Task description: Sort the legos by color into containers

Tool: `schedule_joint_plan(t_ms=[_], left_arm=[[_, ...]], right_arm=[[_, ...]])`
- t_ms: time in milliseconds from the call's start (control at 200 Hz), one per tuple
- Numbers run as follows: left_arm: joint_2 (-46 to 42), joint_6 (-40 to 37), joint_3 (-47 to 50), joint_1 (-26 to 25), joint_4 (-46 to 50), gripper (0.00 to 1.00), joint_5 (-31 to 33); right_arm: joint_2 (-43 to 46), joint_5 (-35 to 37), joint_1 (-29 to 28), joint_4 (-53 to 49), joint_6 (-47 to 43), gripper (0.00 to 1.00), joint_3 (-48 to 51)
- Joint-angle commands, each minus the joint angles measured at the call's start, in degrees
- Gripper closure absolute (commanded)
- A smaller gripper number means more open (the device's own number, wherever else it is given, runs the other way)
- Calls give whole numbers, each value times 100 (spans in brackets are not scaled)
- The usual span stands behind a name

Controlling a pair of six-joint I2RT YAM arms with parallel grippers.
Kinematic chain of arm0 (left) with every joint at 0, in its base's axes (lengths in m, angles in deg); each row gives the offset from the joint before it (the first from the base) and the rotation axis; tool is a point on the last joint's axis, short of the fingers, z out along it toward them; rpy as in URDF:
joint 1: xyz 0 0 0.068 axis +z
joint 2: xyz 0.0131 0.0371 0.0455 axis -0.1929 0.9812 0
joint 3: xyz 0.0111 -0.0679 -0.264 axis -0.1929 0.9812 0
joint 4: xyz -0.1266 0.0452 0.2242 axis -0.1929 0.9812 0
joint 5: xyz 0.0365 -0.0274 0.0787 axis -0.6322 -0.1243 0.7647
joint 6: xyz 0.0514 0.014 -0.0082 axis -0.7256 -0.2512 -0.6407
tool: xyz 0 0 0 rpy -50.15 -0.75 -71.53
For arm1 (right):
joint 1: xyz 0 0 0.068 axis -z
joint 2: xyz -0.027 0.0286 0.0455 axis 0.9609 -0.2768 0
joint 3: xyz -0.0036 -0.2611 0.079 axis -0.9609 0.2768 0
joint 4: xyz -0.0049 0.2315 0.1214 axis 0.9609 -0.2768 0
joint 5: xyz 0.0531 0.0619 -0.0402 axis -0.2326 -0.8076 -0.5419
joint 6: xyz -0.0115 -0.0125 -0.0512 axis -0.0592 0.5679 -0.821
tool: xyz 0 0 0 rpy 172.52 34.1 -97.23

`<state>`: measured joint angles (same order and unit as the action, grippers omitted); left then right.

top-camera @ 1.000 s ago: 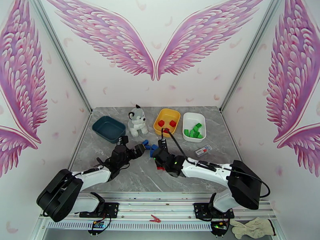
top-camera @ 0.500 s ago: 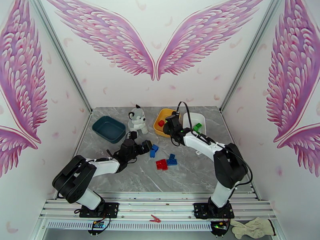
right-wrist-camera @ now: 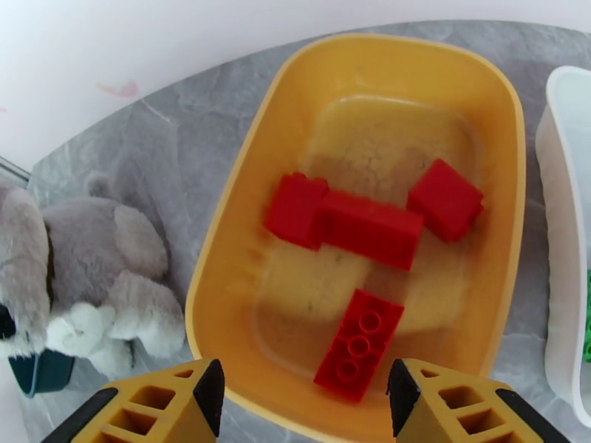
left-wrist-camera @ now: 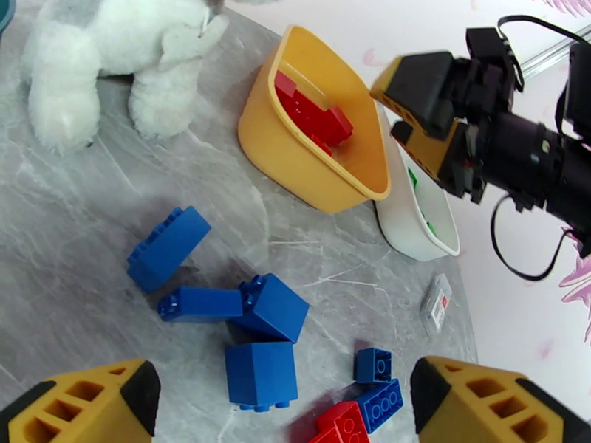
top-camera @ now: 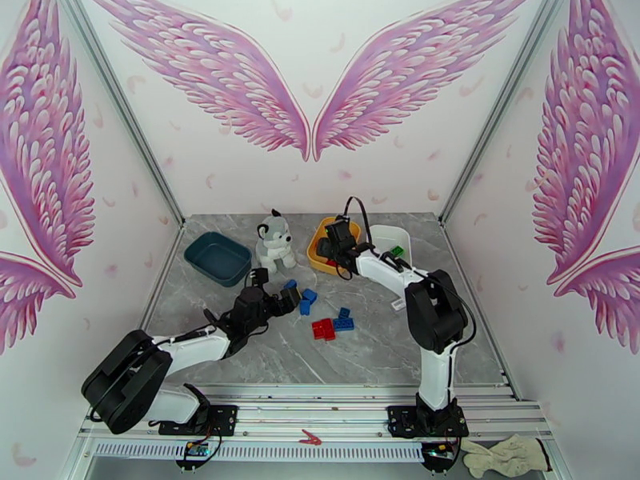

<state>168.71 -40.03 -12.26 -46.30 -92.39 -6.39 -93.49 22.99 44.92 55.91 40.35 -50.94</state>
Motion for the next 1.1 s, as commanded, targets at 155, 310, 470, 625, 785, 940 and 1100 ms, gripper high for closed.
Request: schedule_joint_plan(t_ms=[155, 310, 470, 625, 785, 940, 1100], left_arm=[[-830, -120, 663, -84, 441, 5, 937], [-1293, -145, 1019, -117, 719, 4, 1275], [-1825, -154, 1330, -130, 929, 2, 1419], [-2250, -128, 1538, -135, 1088, 1, 1486], [-2370, -145, 1579, -137, 1126, 1, 1479], [-2050, -174, 1409, -132, 942, 1, 1361], [-1400, -167, 1215, -139, 518, 1, 1117]], right_arm=[[1698, -189, -771, 516, -165, 36, 1779], [2330, 83, -1456, 507, -133, 34, 2611], [2659, 404, -2106, 456, 58, 33, 3337], [2784, 899, -2567, 165, 235, 38, 3758], [2805, 1404, -2968, -308, 538, 40, 4023], [2790, 1532, -3247, -304, 954, 42, 4413], [2664, 1567, -3299, -248, 1081, 46, 4516]])
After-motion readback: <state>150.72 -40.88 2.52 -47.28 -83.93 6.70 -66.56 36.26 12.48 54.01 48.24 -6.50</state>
